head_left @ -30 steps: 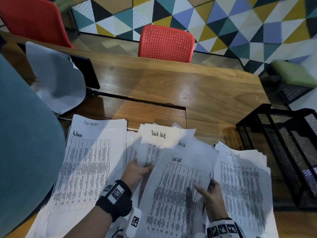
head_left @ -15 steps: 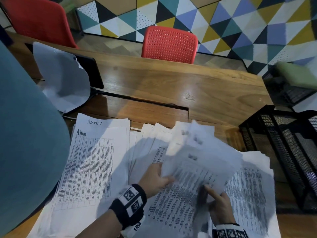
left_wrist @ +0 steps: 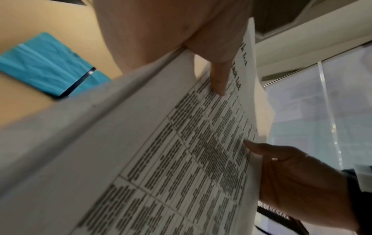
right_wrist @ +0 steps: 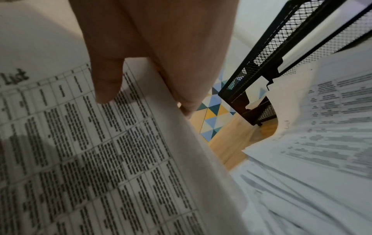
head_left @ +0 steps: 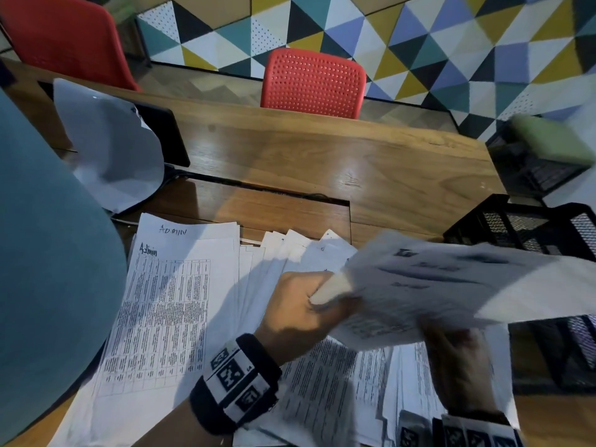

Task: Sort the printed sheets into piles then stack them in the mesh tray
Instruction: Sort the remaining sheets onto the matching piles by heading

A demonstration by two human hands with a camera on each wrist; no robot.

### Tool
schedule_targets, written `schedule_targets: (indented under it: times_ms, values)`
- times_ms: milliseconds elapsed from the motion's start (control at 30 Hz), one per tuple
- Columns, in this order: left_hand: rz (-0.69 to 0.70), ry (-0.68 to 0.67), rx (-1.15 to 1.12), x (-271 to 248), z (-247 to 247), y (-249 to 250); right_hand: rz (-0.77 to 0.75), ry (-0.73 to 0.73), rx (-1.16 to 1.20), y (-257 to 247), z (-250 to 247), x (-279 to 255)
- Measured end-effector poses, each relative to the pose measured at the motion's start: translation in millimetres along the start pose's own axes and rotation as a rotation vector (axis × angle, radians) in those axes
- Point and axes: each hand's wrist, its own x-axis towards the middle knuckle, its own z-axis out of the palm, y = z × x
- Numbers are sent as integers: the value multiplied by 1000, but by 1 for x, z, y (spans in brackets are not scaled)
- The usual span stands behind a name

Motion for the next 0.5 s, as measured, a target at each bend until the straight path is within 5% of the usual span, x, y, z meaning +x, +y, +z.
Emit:
schedule_targets:
  times_ms: [200,300,400,500]
  values:
    - [-226,138,21,-9,-7,-46,95,-7,-156,48,13,-1]
    - [-321,162,84,-7,-10,-64,39,214,-205,44,4,6]
    - [-504,173,459,-2,-9,-88,17,513,-449,38,-29,17]
    - [-713,141,721,1,-9,-108,257,588,-715,59,-88,29]
